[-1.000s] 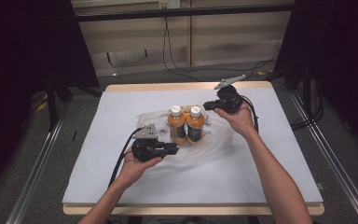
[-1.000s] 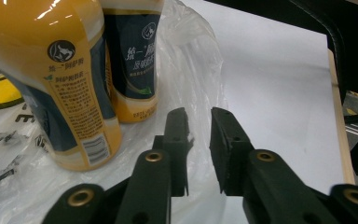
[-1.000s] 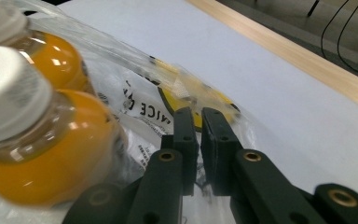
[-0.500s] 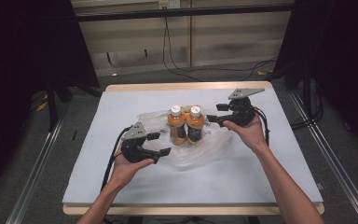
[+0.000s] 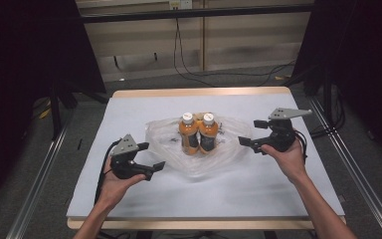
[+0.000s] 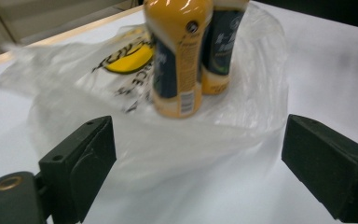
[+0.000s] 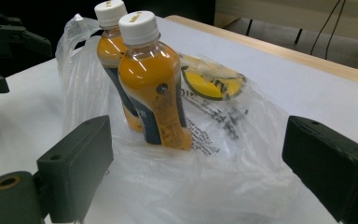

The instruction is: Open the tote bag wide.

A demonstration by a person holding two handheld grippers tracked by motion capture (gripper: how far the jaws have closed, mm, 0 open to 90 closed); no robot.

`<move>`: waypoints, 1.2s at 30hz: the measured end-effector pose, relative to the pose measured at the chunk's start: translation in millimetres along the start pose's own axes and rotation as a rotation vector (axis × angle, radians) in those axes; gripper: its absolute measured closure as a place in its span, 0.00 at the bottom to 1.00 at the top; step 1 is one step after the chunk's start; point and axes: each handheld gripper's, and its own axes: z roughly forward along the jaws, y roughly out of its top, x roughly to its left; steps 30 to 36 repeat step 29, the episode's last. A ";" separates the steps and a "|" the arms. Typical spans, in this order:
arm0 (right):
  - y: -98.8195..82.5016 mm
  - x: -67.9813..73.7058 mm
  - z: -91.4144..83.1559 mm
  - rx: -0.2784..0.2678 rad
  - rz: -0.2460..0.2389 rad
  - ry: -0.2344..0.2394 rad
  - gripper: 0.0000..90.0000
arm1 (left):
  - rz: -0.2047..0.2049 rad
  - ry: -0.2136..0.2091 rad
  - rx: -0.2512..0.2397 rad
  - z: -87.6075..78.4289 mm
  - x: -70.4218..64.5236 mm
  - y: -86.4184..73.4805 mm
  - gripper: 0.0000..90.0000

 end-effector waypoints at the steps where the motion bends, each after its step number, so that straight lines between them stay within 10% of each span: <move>1: -2.3 0.5 -4.5 -0.008 0.005 -0.004 0.10 | -0.002 0.012 0.008 -3.6 1.6 -2.7 0.09; 20: -64.9 21.4 -59.8 -0.004 0.063 -0.105 0.07 | -0.054 0.088 0.034 -52.5 -0.3 -46.7 0.04; 36: -92.2 15.8 -63.0 -0.005 0.106 -0.170 0.06 | -0.080 0.129 0.066 -47.1 1.6 -64.7 0.03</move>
